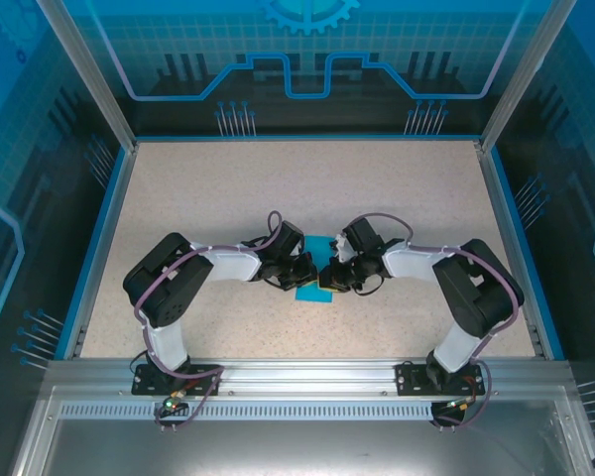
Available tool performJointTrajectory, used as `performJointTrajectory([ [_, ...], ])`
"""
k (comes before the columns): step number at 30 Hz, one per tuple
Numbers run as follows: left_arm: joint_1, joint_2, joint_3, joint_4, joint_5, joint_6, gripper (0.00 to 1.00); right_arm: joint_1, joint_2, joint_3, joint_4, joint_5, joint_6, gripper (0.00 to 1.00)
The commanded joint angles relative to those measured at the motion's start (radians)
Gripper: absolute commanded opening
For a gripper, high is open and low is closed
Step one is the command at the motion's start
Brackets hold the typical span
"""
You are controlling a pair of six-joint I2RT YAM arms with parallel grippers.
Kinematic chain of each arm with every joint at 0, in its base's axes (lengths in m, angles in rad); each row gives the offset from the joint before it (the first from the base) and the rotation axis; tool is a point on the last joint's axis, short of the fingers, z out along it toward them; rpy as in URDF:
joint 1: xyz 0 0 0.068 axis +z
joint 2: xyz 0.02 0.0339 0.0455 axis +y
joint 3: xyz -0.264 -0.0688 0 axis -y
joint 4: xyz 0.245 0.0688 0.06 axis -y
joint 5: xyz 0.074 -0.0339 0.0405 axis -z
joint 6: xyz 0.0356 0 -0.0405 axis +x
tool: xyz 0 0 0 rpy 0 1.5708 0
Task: Fold a paper plane with a square sheet of paper (pick it up from the middle)
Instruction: Fold the triangle a second time at the center of the table.
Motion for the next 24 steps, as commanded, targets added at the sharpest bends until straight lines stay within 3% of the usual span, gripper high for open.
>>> performJointTrajectory([
  [1, -0.01, 0.025, -0.014, -0.032, 0.003, 0.017, 0.0, 0.004, 0.069, 0.002, -0.022, 0.031, 0.01, 0.11],
  [15, -0.01, 0.029, -0.01, -0.043, -0.012, 0.021, 0.0, -0.027, -0.016, -0.033, -0.148, 0.062, -0.081, 0.13],
  [24, -0.011, 0.026, -0.014, -0.037, -0.007, 0.018, 0.0, 0.008, -0.072, -0.007, -0.111, -0.028, -0.074, 0.15],
])
